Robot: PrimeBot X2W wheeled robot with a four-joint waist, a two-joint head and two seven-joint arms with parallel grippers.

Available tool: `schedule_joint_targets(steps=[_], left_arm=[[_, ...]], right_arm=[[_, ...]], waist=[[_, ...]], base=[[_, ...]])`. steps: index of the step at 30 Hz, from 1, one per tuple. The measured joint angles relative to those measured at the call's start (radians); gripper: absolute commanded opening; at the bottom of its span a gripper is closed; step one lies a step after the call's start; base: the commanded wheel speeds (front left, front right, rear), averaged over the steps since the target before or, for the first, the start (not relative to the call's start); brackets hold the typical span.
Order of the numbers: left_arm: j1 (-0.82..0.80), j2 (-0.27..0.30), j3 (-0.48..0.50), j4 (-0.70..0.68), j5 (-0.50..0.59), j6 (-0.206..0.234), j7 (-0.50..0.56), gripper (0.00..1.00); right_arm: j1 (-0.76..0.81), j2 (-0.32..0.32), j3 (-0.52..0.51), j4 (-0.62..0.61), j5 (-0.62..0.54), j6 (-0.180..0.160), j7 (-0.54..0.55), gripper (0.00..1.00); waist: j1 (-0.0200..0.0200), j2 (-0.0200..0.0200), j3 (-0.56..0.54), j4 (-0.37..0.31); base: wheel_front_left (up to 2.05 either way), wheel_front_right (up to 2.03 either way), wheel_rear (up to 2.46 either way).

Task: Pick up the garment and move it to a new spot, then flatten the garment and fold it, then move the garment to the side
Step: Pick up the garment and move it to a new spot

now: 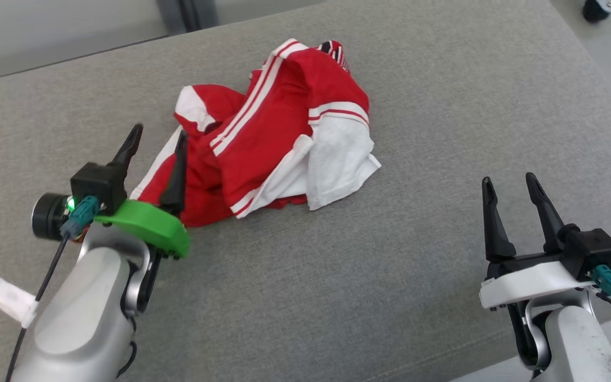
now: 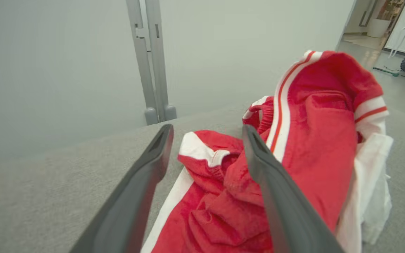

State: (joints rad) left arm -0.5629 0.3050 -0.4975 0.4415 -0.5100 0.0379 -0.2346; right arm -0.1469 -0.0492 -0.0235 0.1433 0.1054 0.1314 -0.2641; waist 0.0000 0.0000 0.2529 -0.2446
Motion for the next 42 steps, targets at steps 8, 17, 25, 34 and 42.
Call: schedule_joint_targets(steps=[8,17,25,34,42], left_arm=[[0.056,-0.021,-0.023,0.168,-0.035,-0.005,0.061,1.0],[-0.055,-0.103,-0.051,0.358,-0.064,-0.079,0.095,1.0],[-0.106,-0.141,-0.023,0.416,-0.096,-0.13,-0.011,0.0],[-0.006,-0.048,0.184,0.06,-0.03,-0.07,-0.029,0.0],[0.032,0.115,0.32,-0.182,0.036,-0.008,-0.021,0.0]], right_arm=[[-0.027,0.0,0.021,-0.005,-0.005,0.0,0.0,1.0],[-0.027,0.0,0.012,-0.004,-0.02,0.0,0.0,1.0],[-0.019,0.0,-0.003,-0.004,-0.055,0.0,0.0,1.0],[0.026,0.0,-0.003,0.01,-0.069,0.0,0.0,1.0],[0.059,0.0,-0.006,0.015,-0.064,0.0,0.0,1.0]], waist=[[0.0,0.0,0.007,0.073],[0.0,0.0,0.053,0.051],[0.0,0.0,0.043,0.061],[0.0,0.0,-0.035,0.137],[0.0,0.0,-0.094,0.237]], base=[[0.0,0.0,0.0],[0.0,0.0,0.0],[0.0,0.0,0.0],[0.0,0.0,0.0],[0.0,0.0,0.0]])
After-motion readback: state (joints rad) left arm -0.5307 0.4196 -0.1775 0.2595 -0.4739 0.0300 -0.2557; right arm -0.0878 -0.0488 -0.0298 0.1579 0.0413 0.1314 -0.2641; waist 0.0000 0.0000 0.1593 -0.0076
